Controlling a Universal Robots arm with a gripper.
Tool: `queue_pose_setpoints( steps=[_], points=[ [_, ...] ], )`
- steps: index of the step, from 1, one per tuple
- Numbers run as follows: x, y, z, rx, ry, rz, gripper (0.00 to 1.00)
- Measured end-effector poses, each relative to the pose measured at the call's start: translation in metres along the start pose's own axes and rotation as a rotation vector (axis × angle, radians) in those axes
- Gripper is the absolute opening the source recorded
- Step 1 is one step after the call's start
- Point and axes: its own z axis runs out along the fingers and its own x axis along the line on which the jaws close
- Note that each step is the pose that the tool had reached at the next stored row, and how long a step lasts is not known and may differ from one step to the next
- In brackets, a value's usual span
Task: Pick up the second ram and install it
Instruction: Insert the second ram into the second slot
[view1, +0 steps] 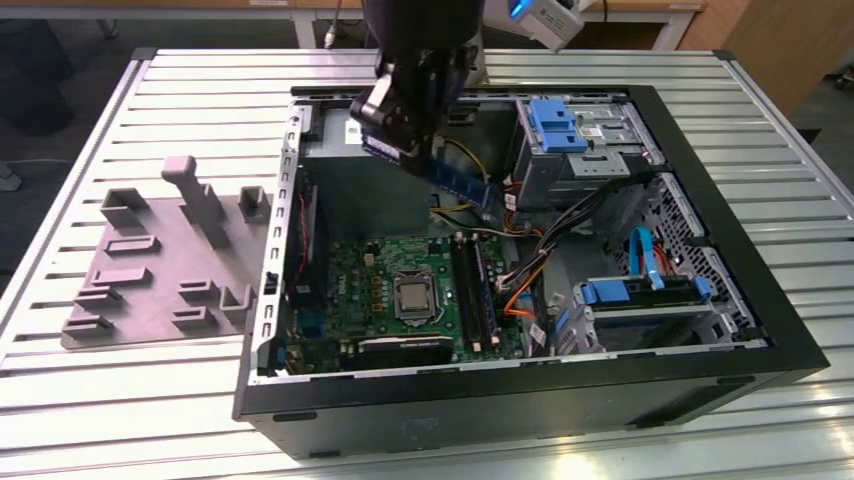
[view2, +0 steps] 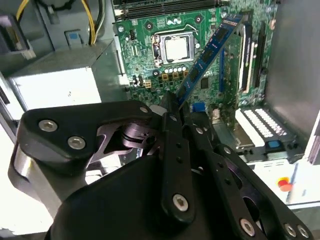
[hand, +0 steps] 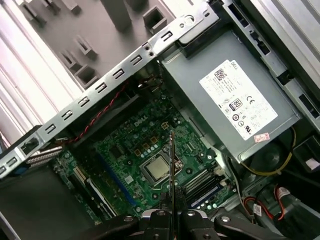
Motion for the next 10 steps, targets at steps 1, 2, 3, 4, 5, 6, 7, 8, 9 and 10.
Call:
queue_pose_setpoints(
  steps=[1, 2, 3, 4, 5, 6, 7, 8, 9, 10],
  points=[
    [0.0, 0.0, 0.0002, -0.0008, 0.0001, 0.017, 0.14],
    [0.0, 0.0, 0.0004, -0.0015, 0.0002, 0.033, 0.14],
    [0.0, 0.0, 0.0005, -0.0023, 0.0003, 0.049, 0.14],
    [0.0, 0.0, 0.0006, -0.003, 0.0004, 0.064, 0.14],
    [0.0, 0.0, 0.0007, -0.0036, 0.0005, 0.079, 0.14],
    [0.0, 0.0, 0.0008, -0.0043, 0.0006, 0.094, 0.14],
    [0.0, 0.0, 0.001, -0.0051, 0.0006, 0.11, 0.14],
    [0.0, 0.0, 0.0011, -0.0058, 0.0007, 0.126, 0.14],
    [-0.0001, 0.0, 0.0011, -0.0066, 0.0008, 0.141, 0.14],
    [-0.0001, 0.0, 0.0012, -0.0073, 0.0008, 0.157, 0.14]
  ],
)
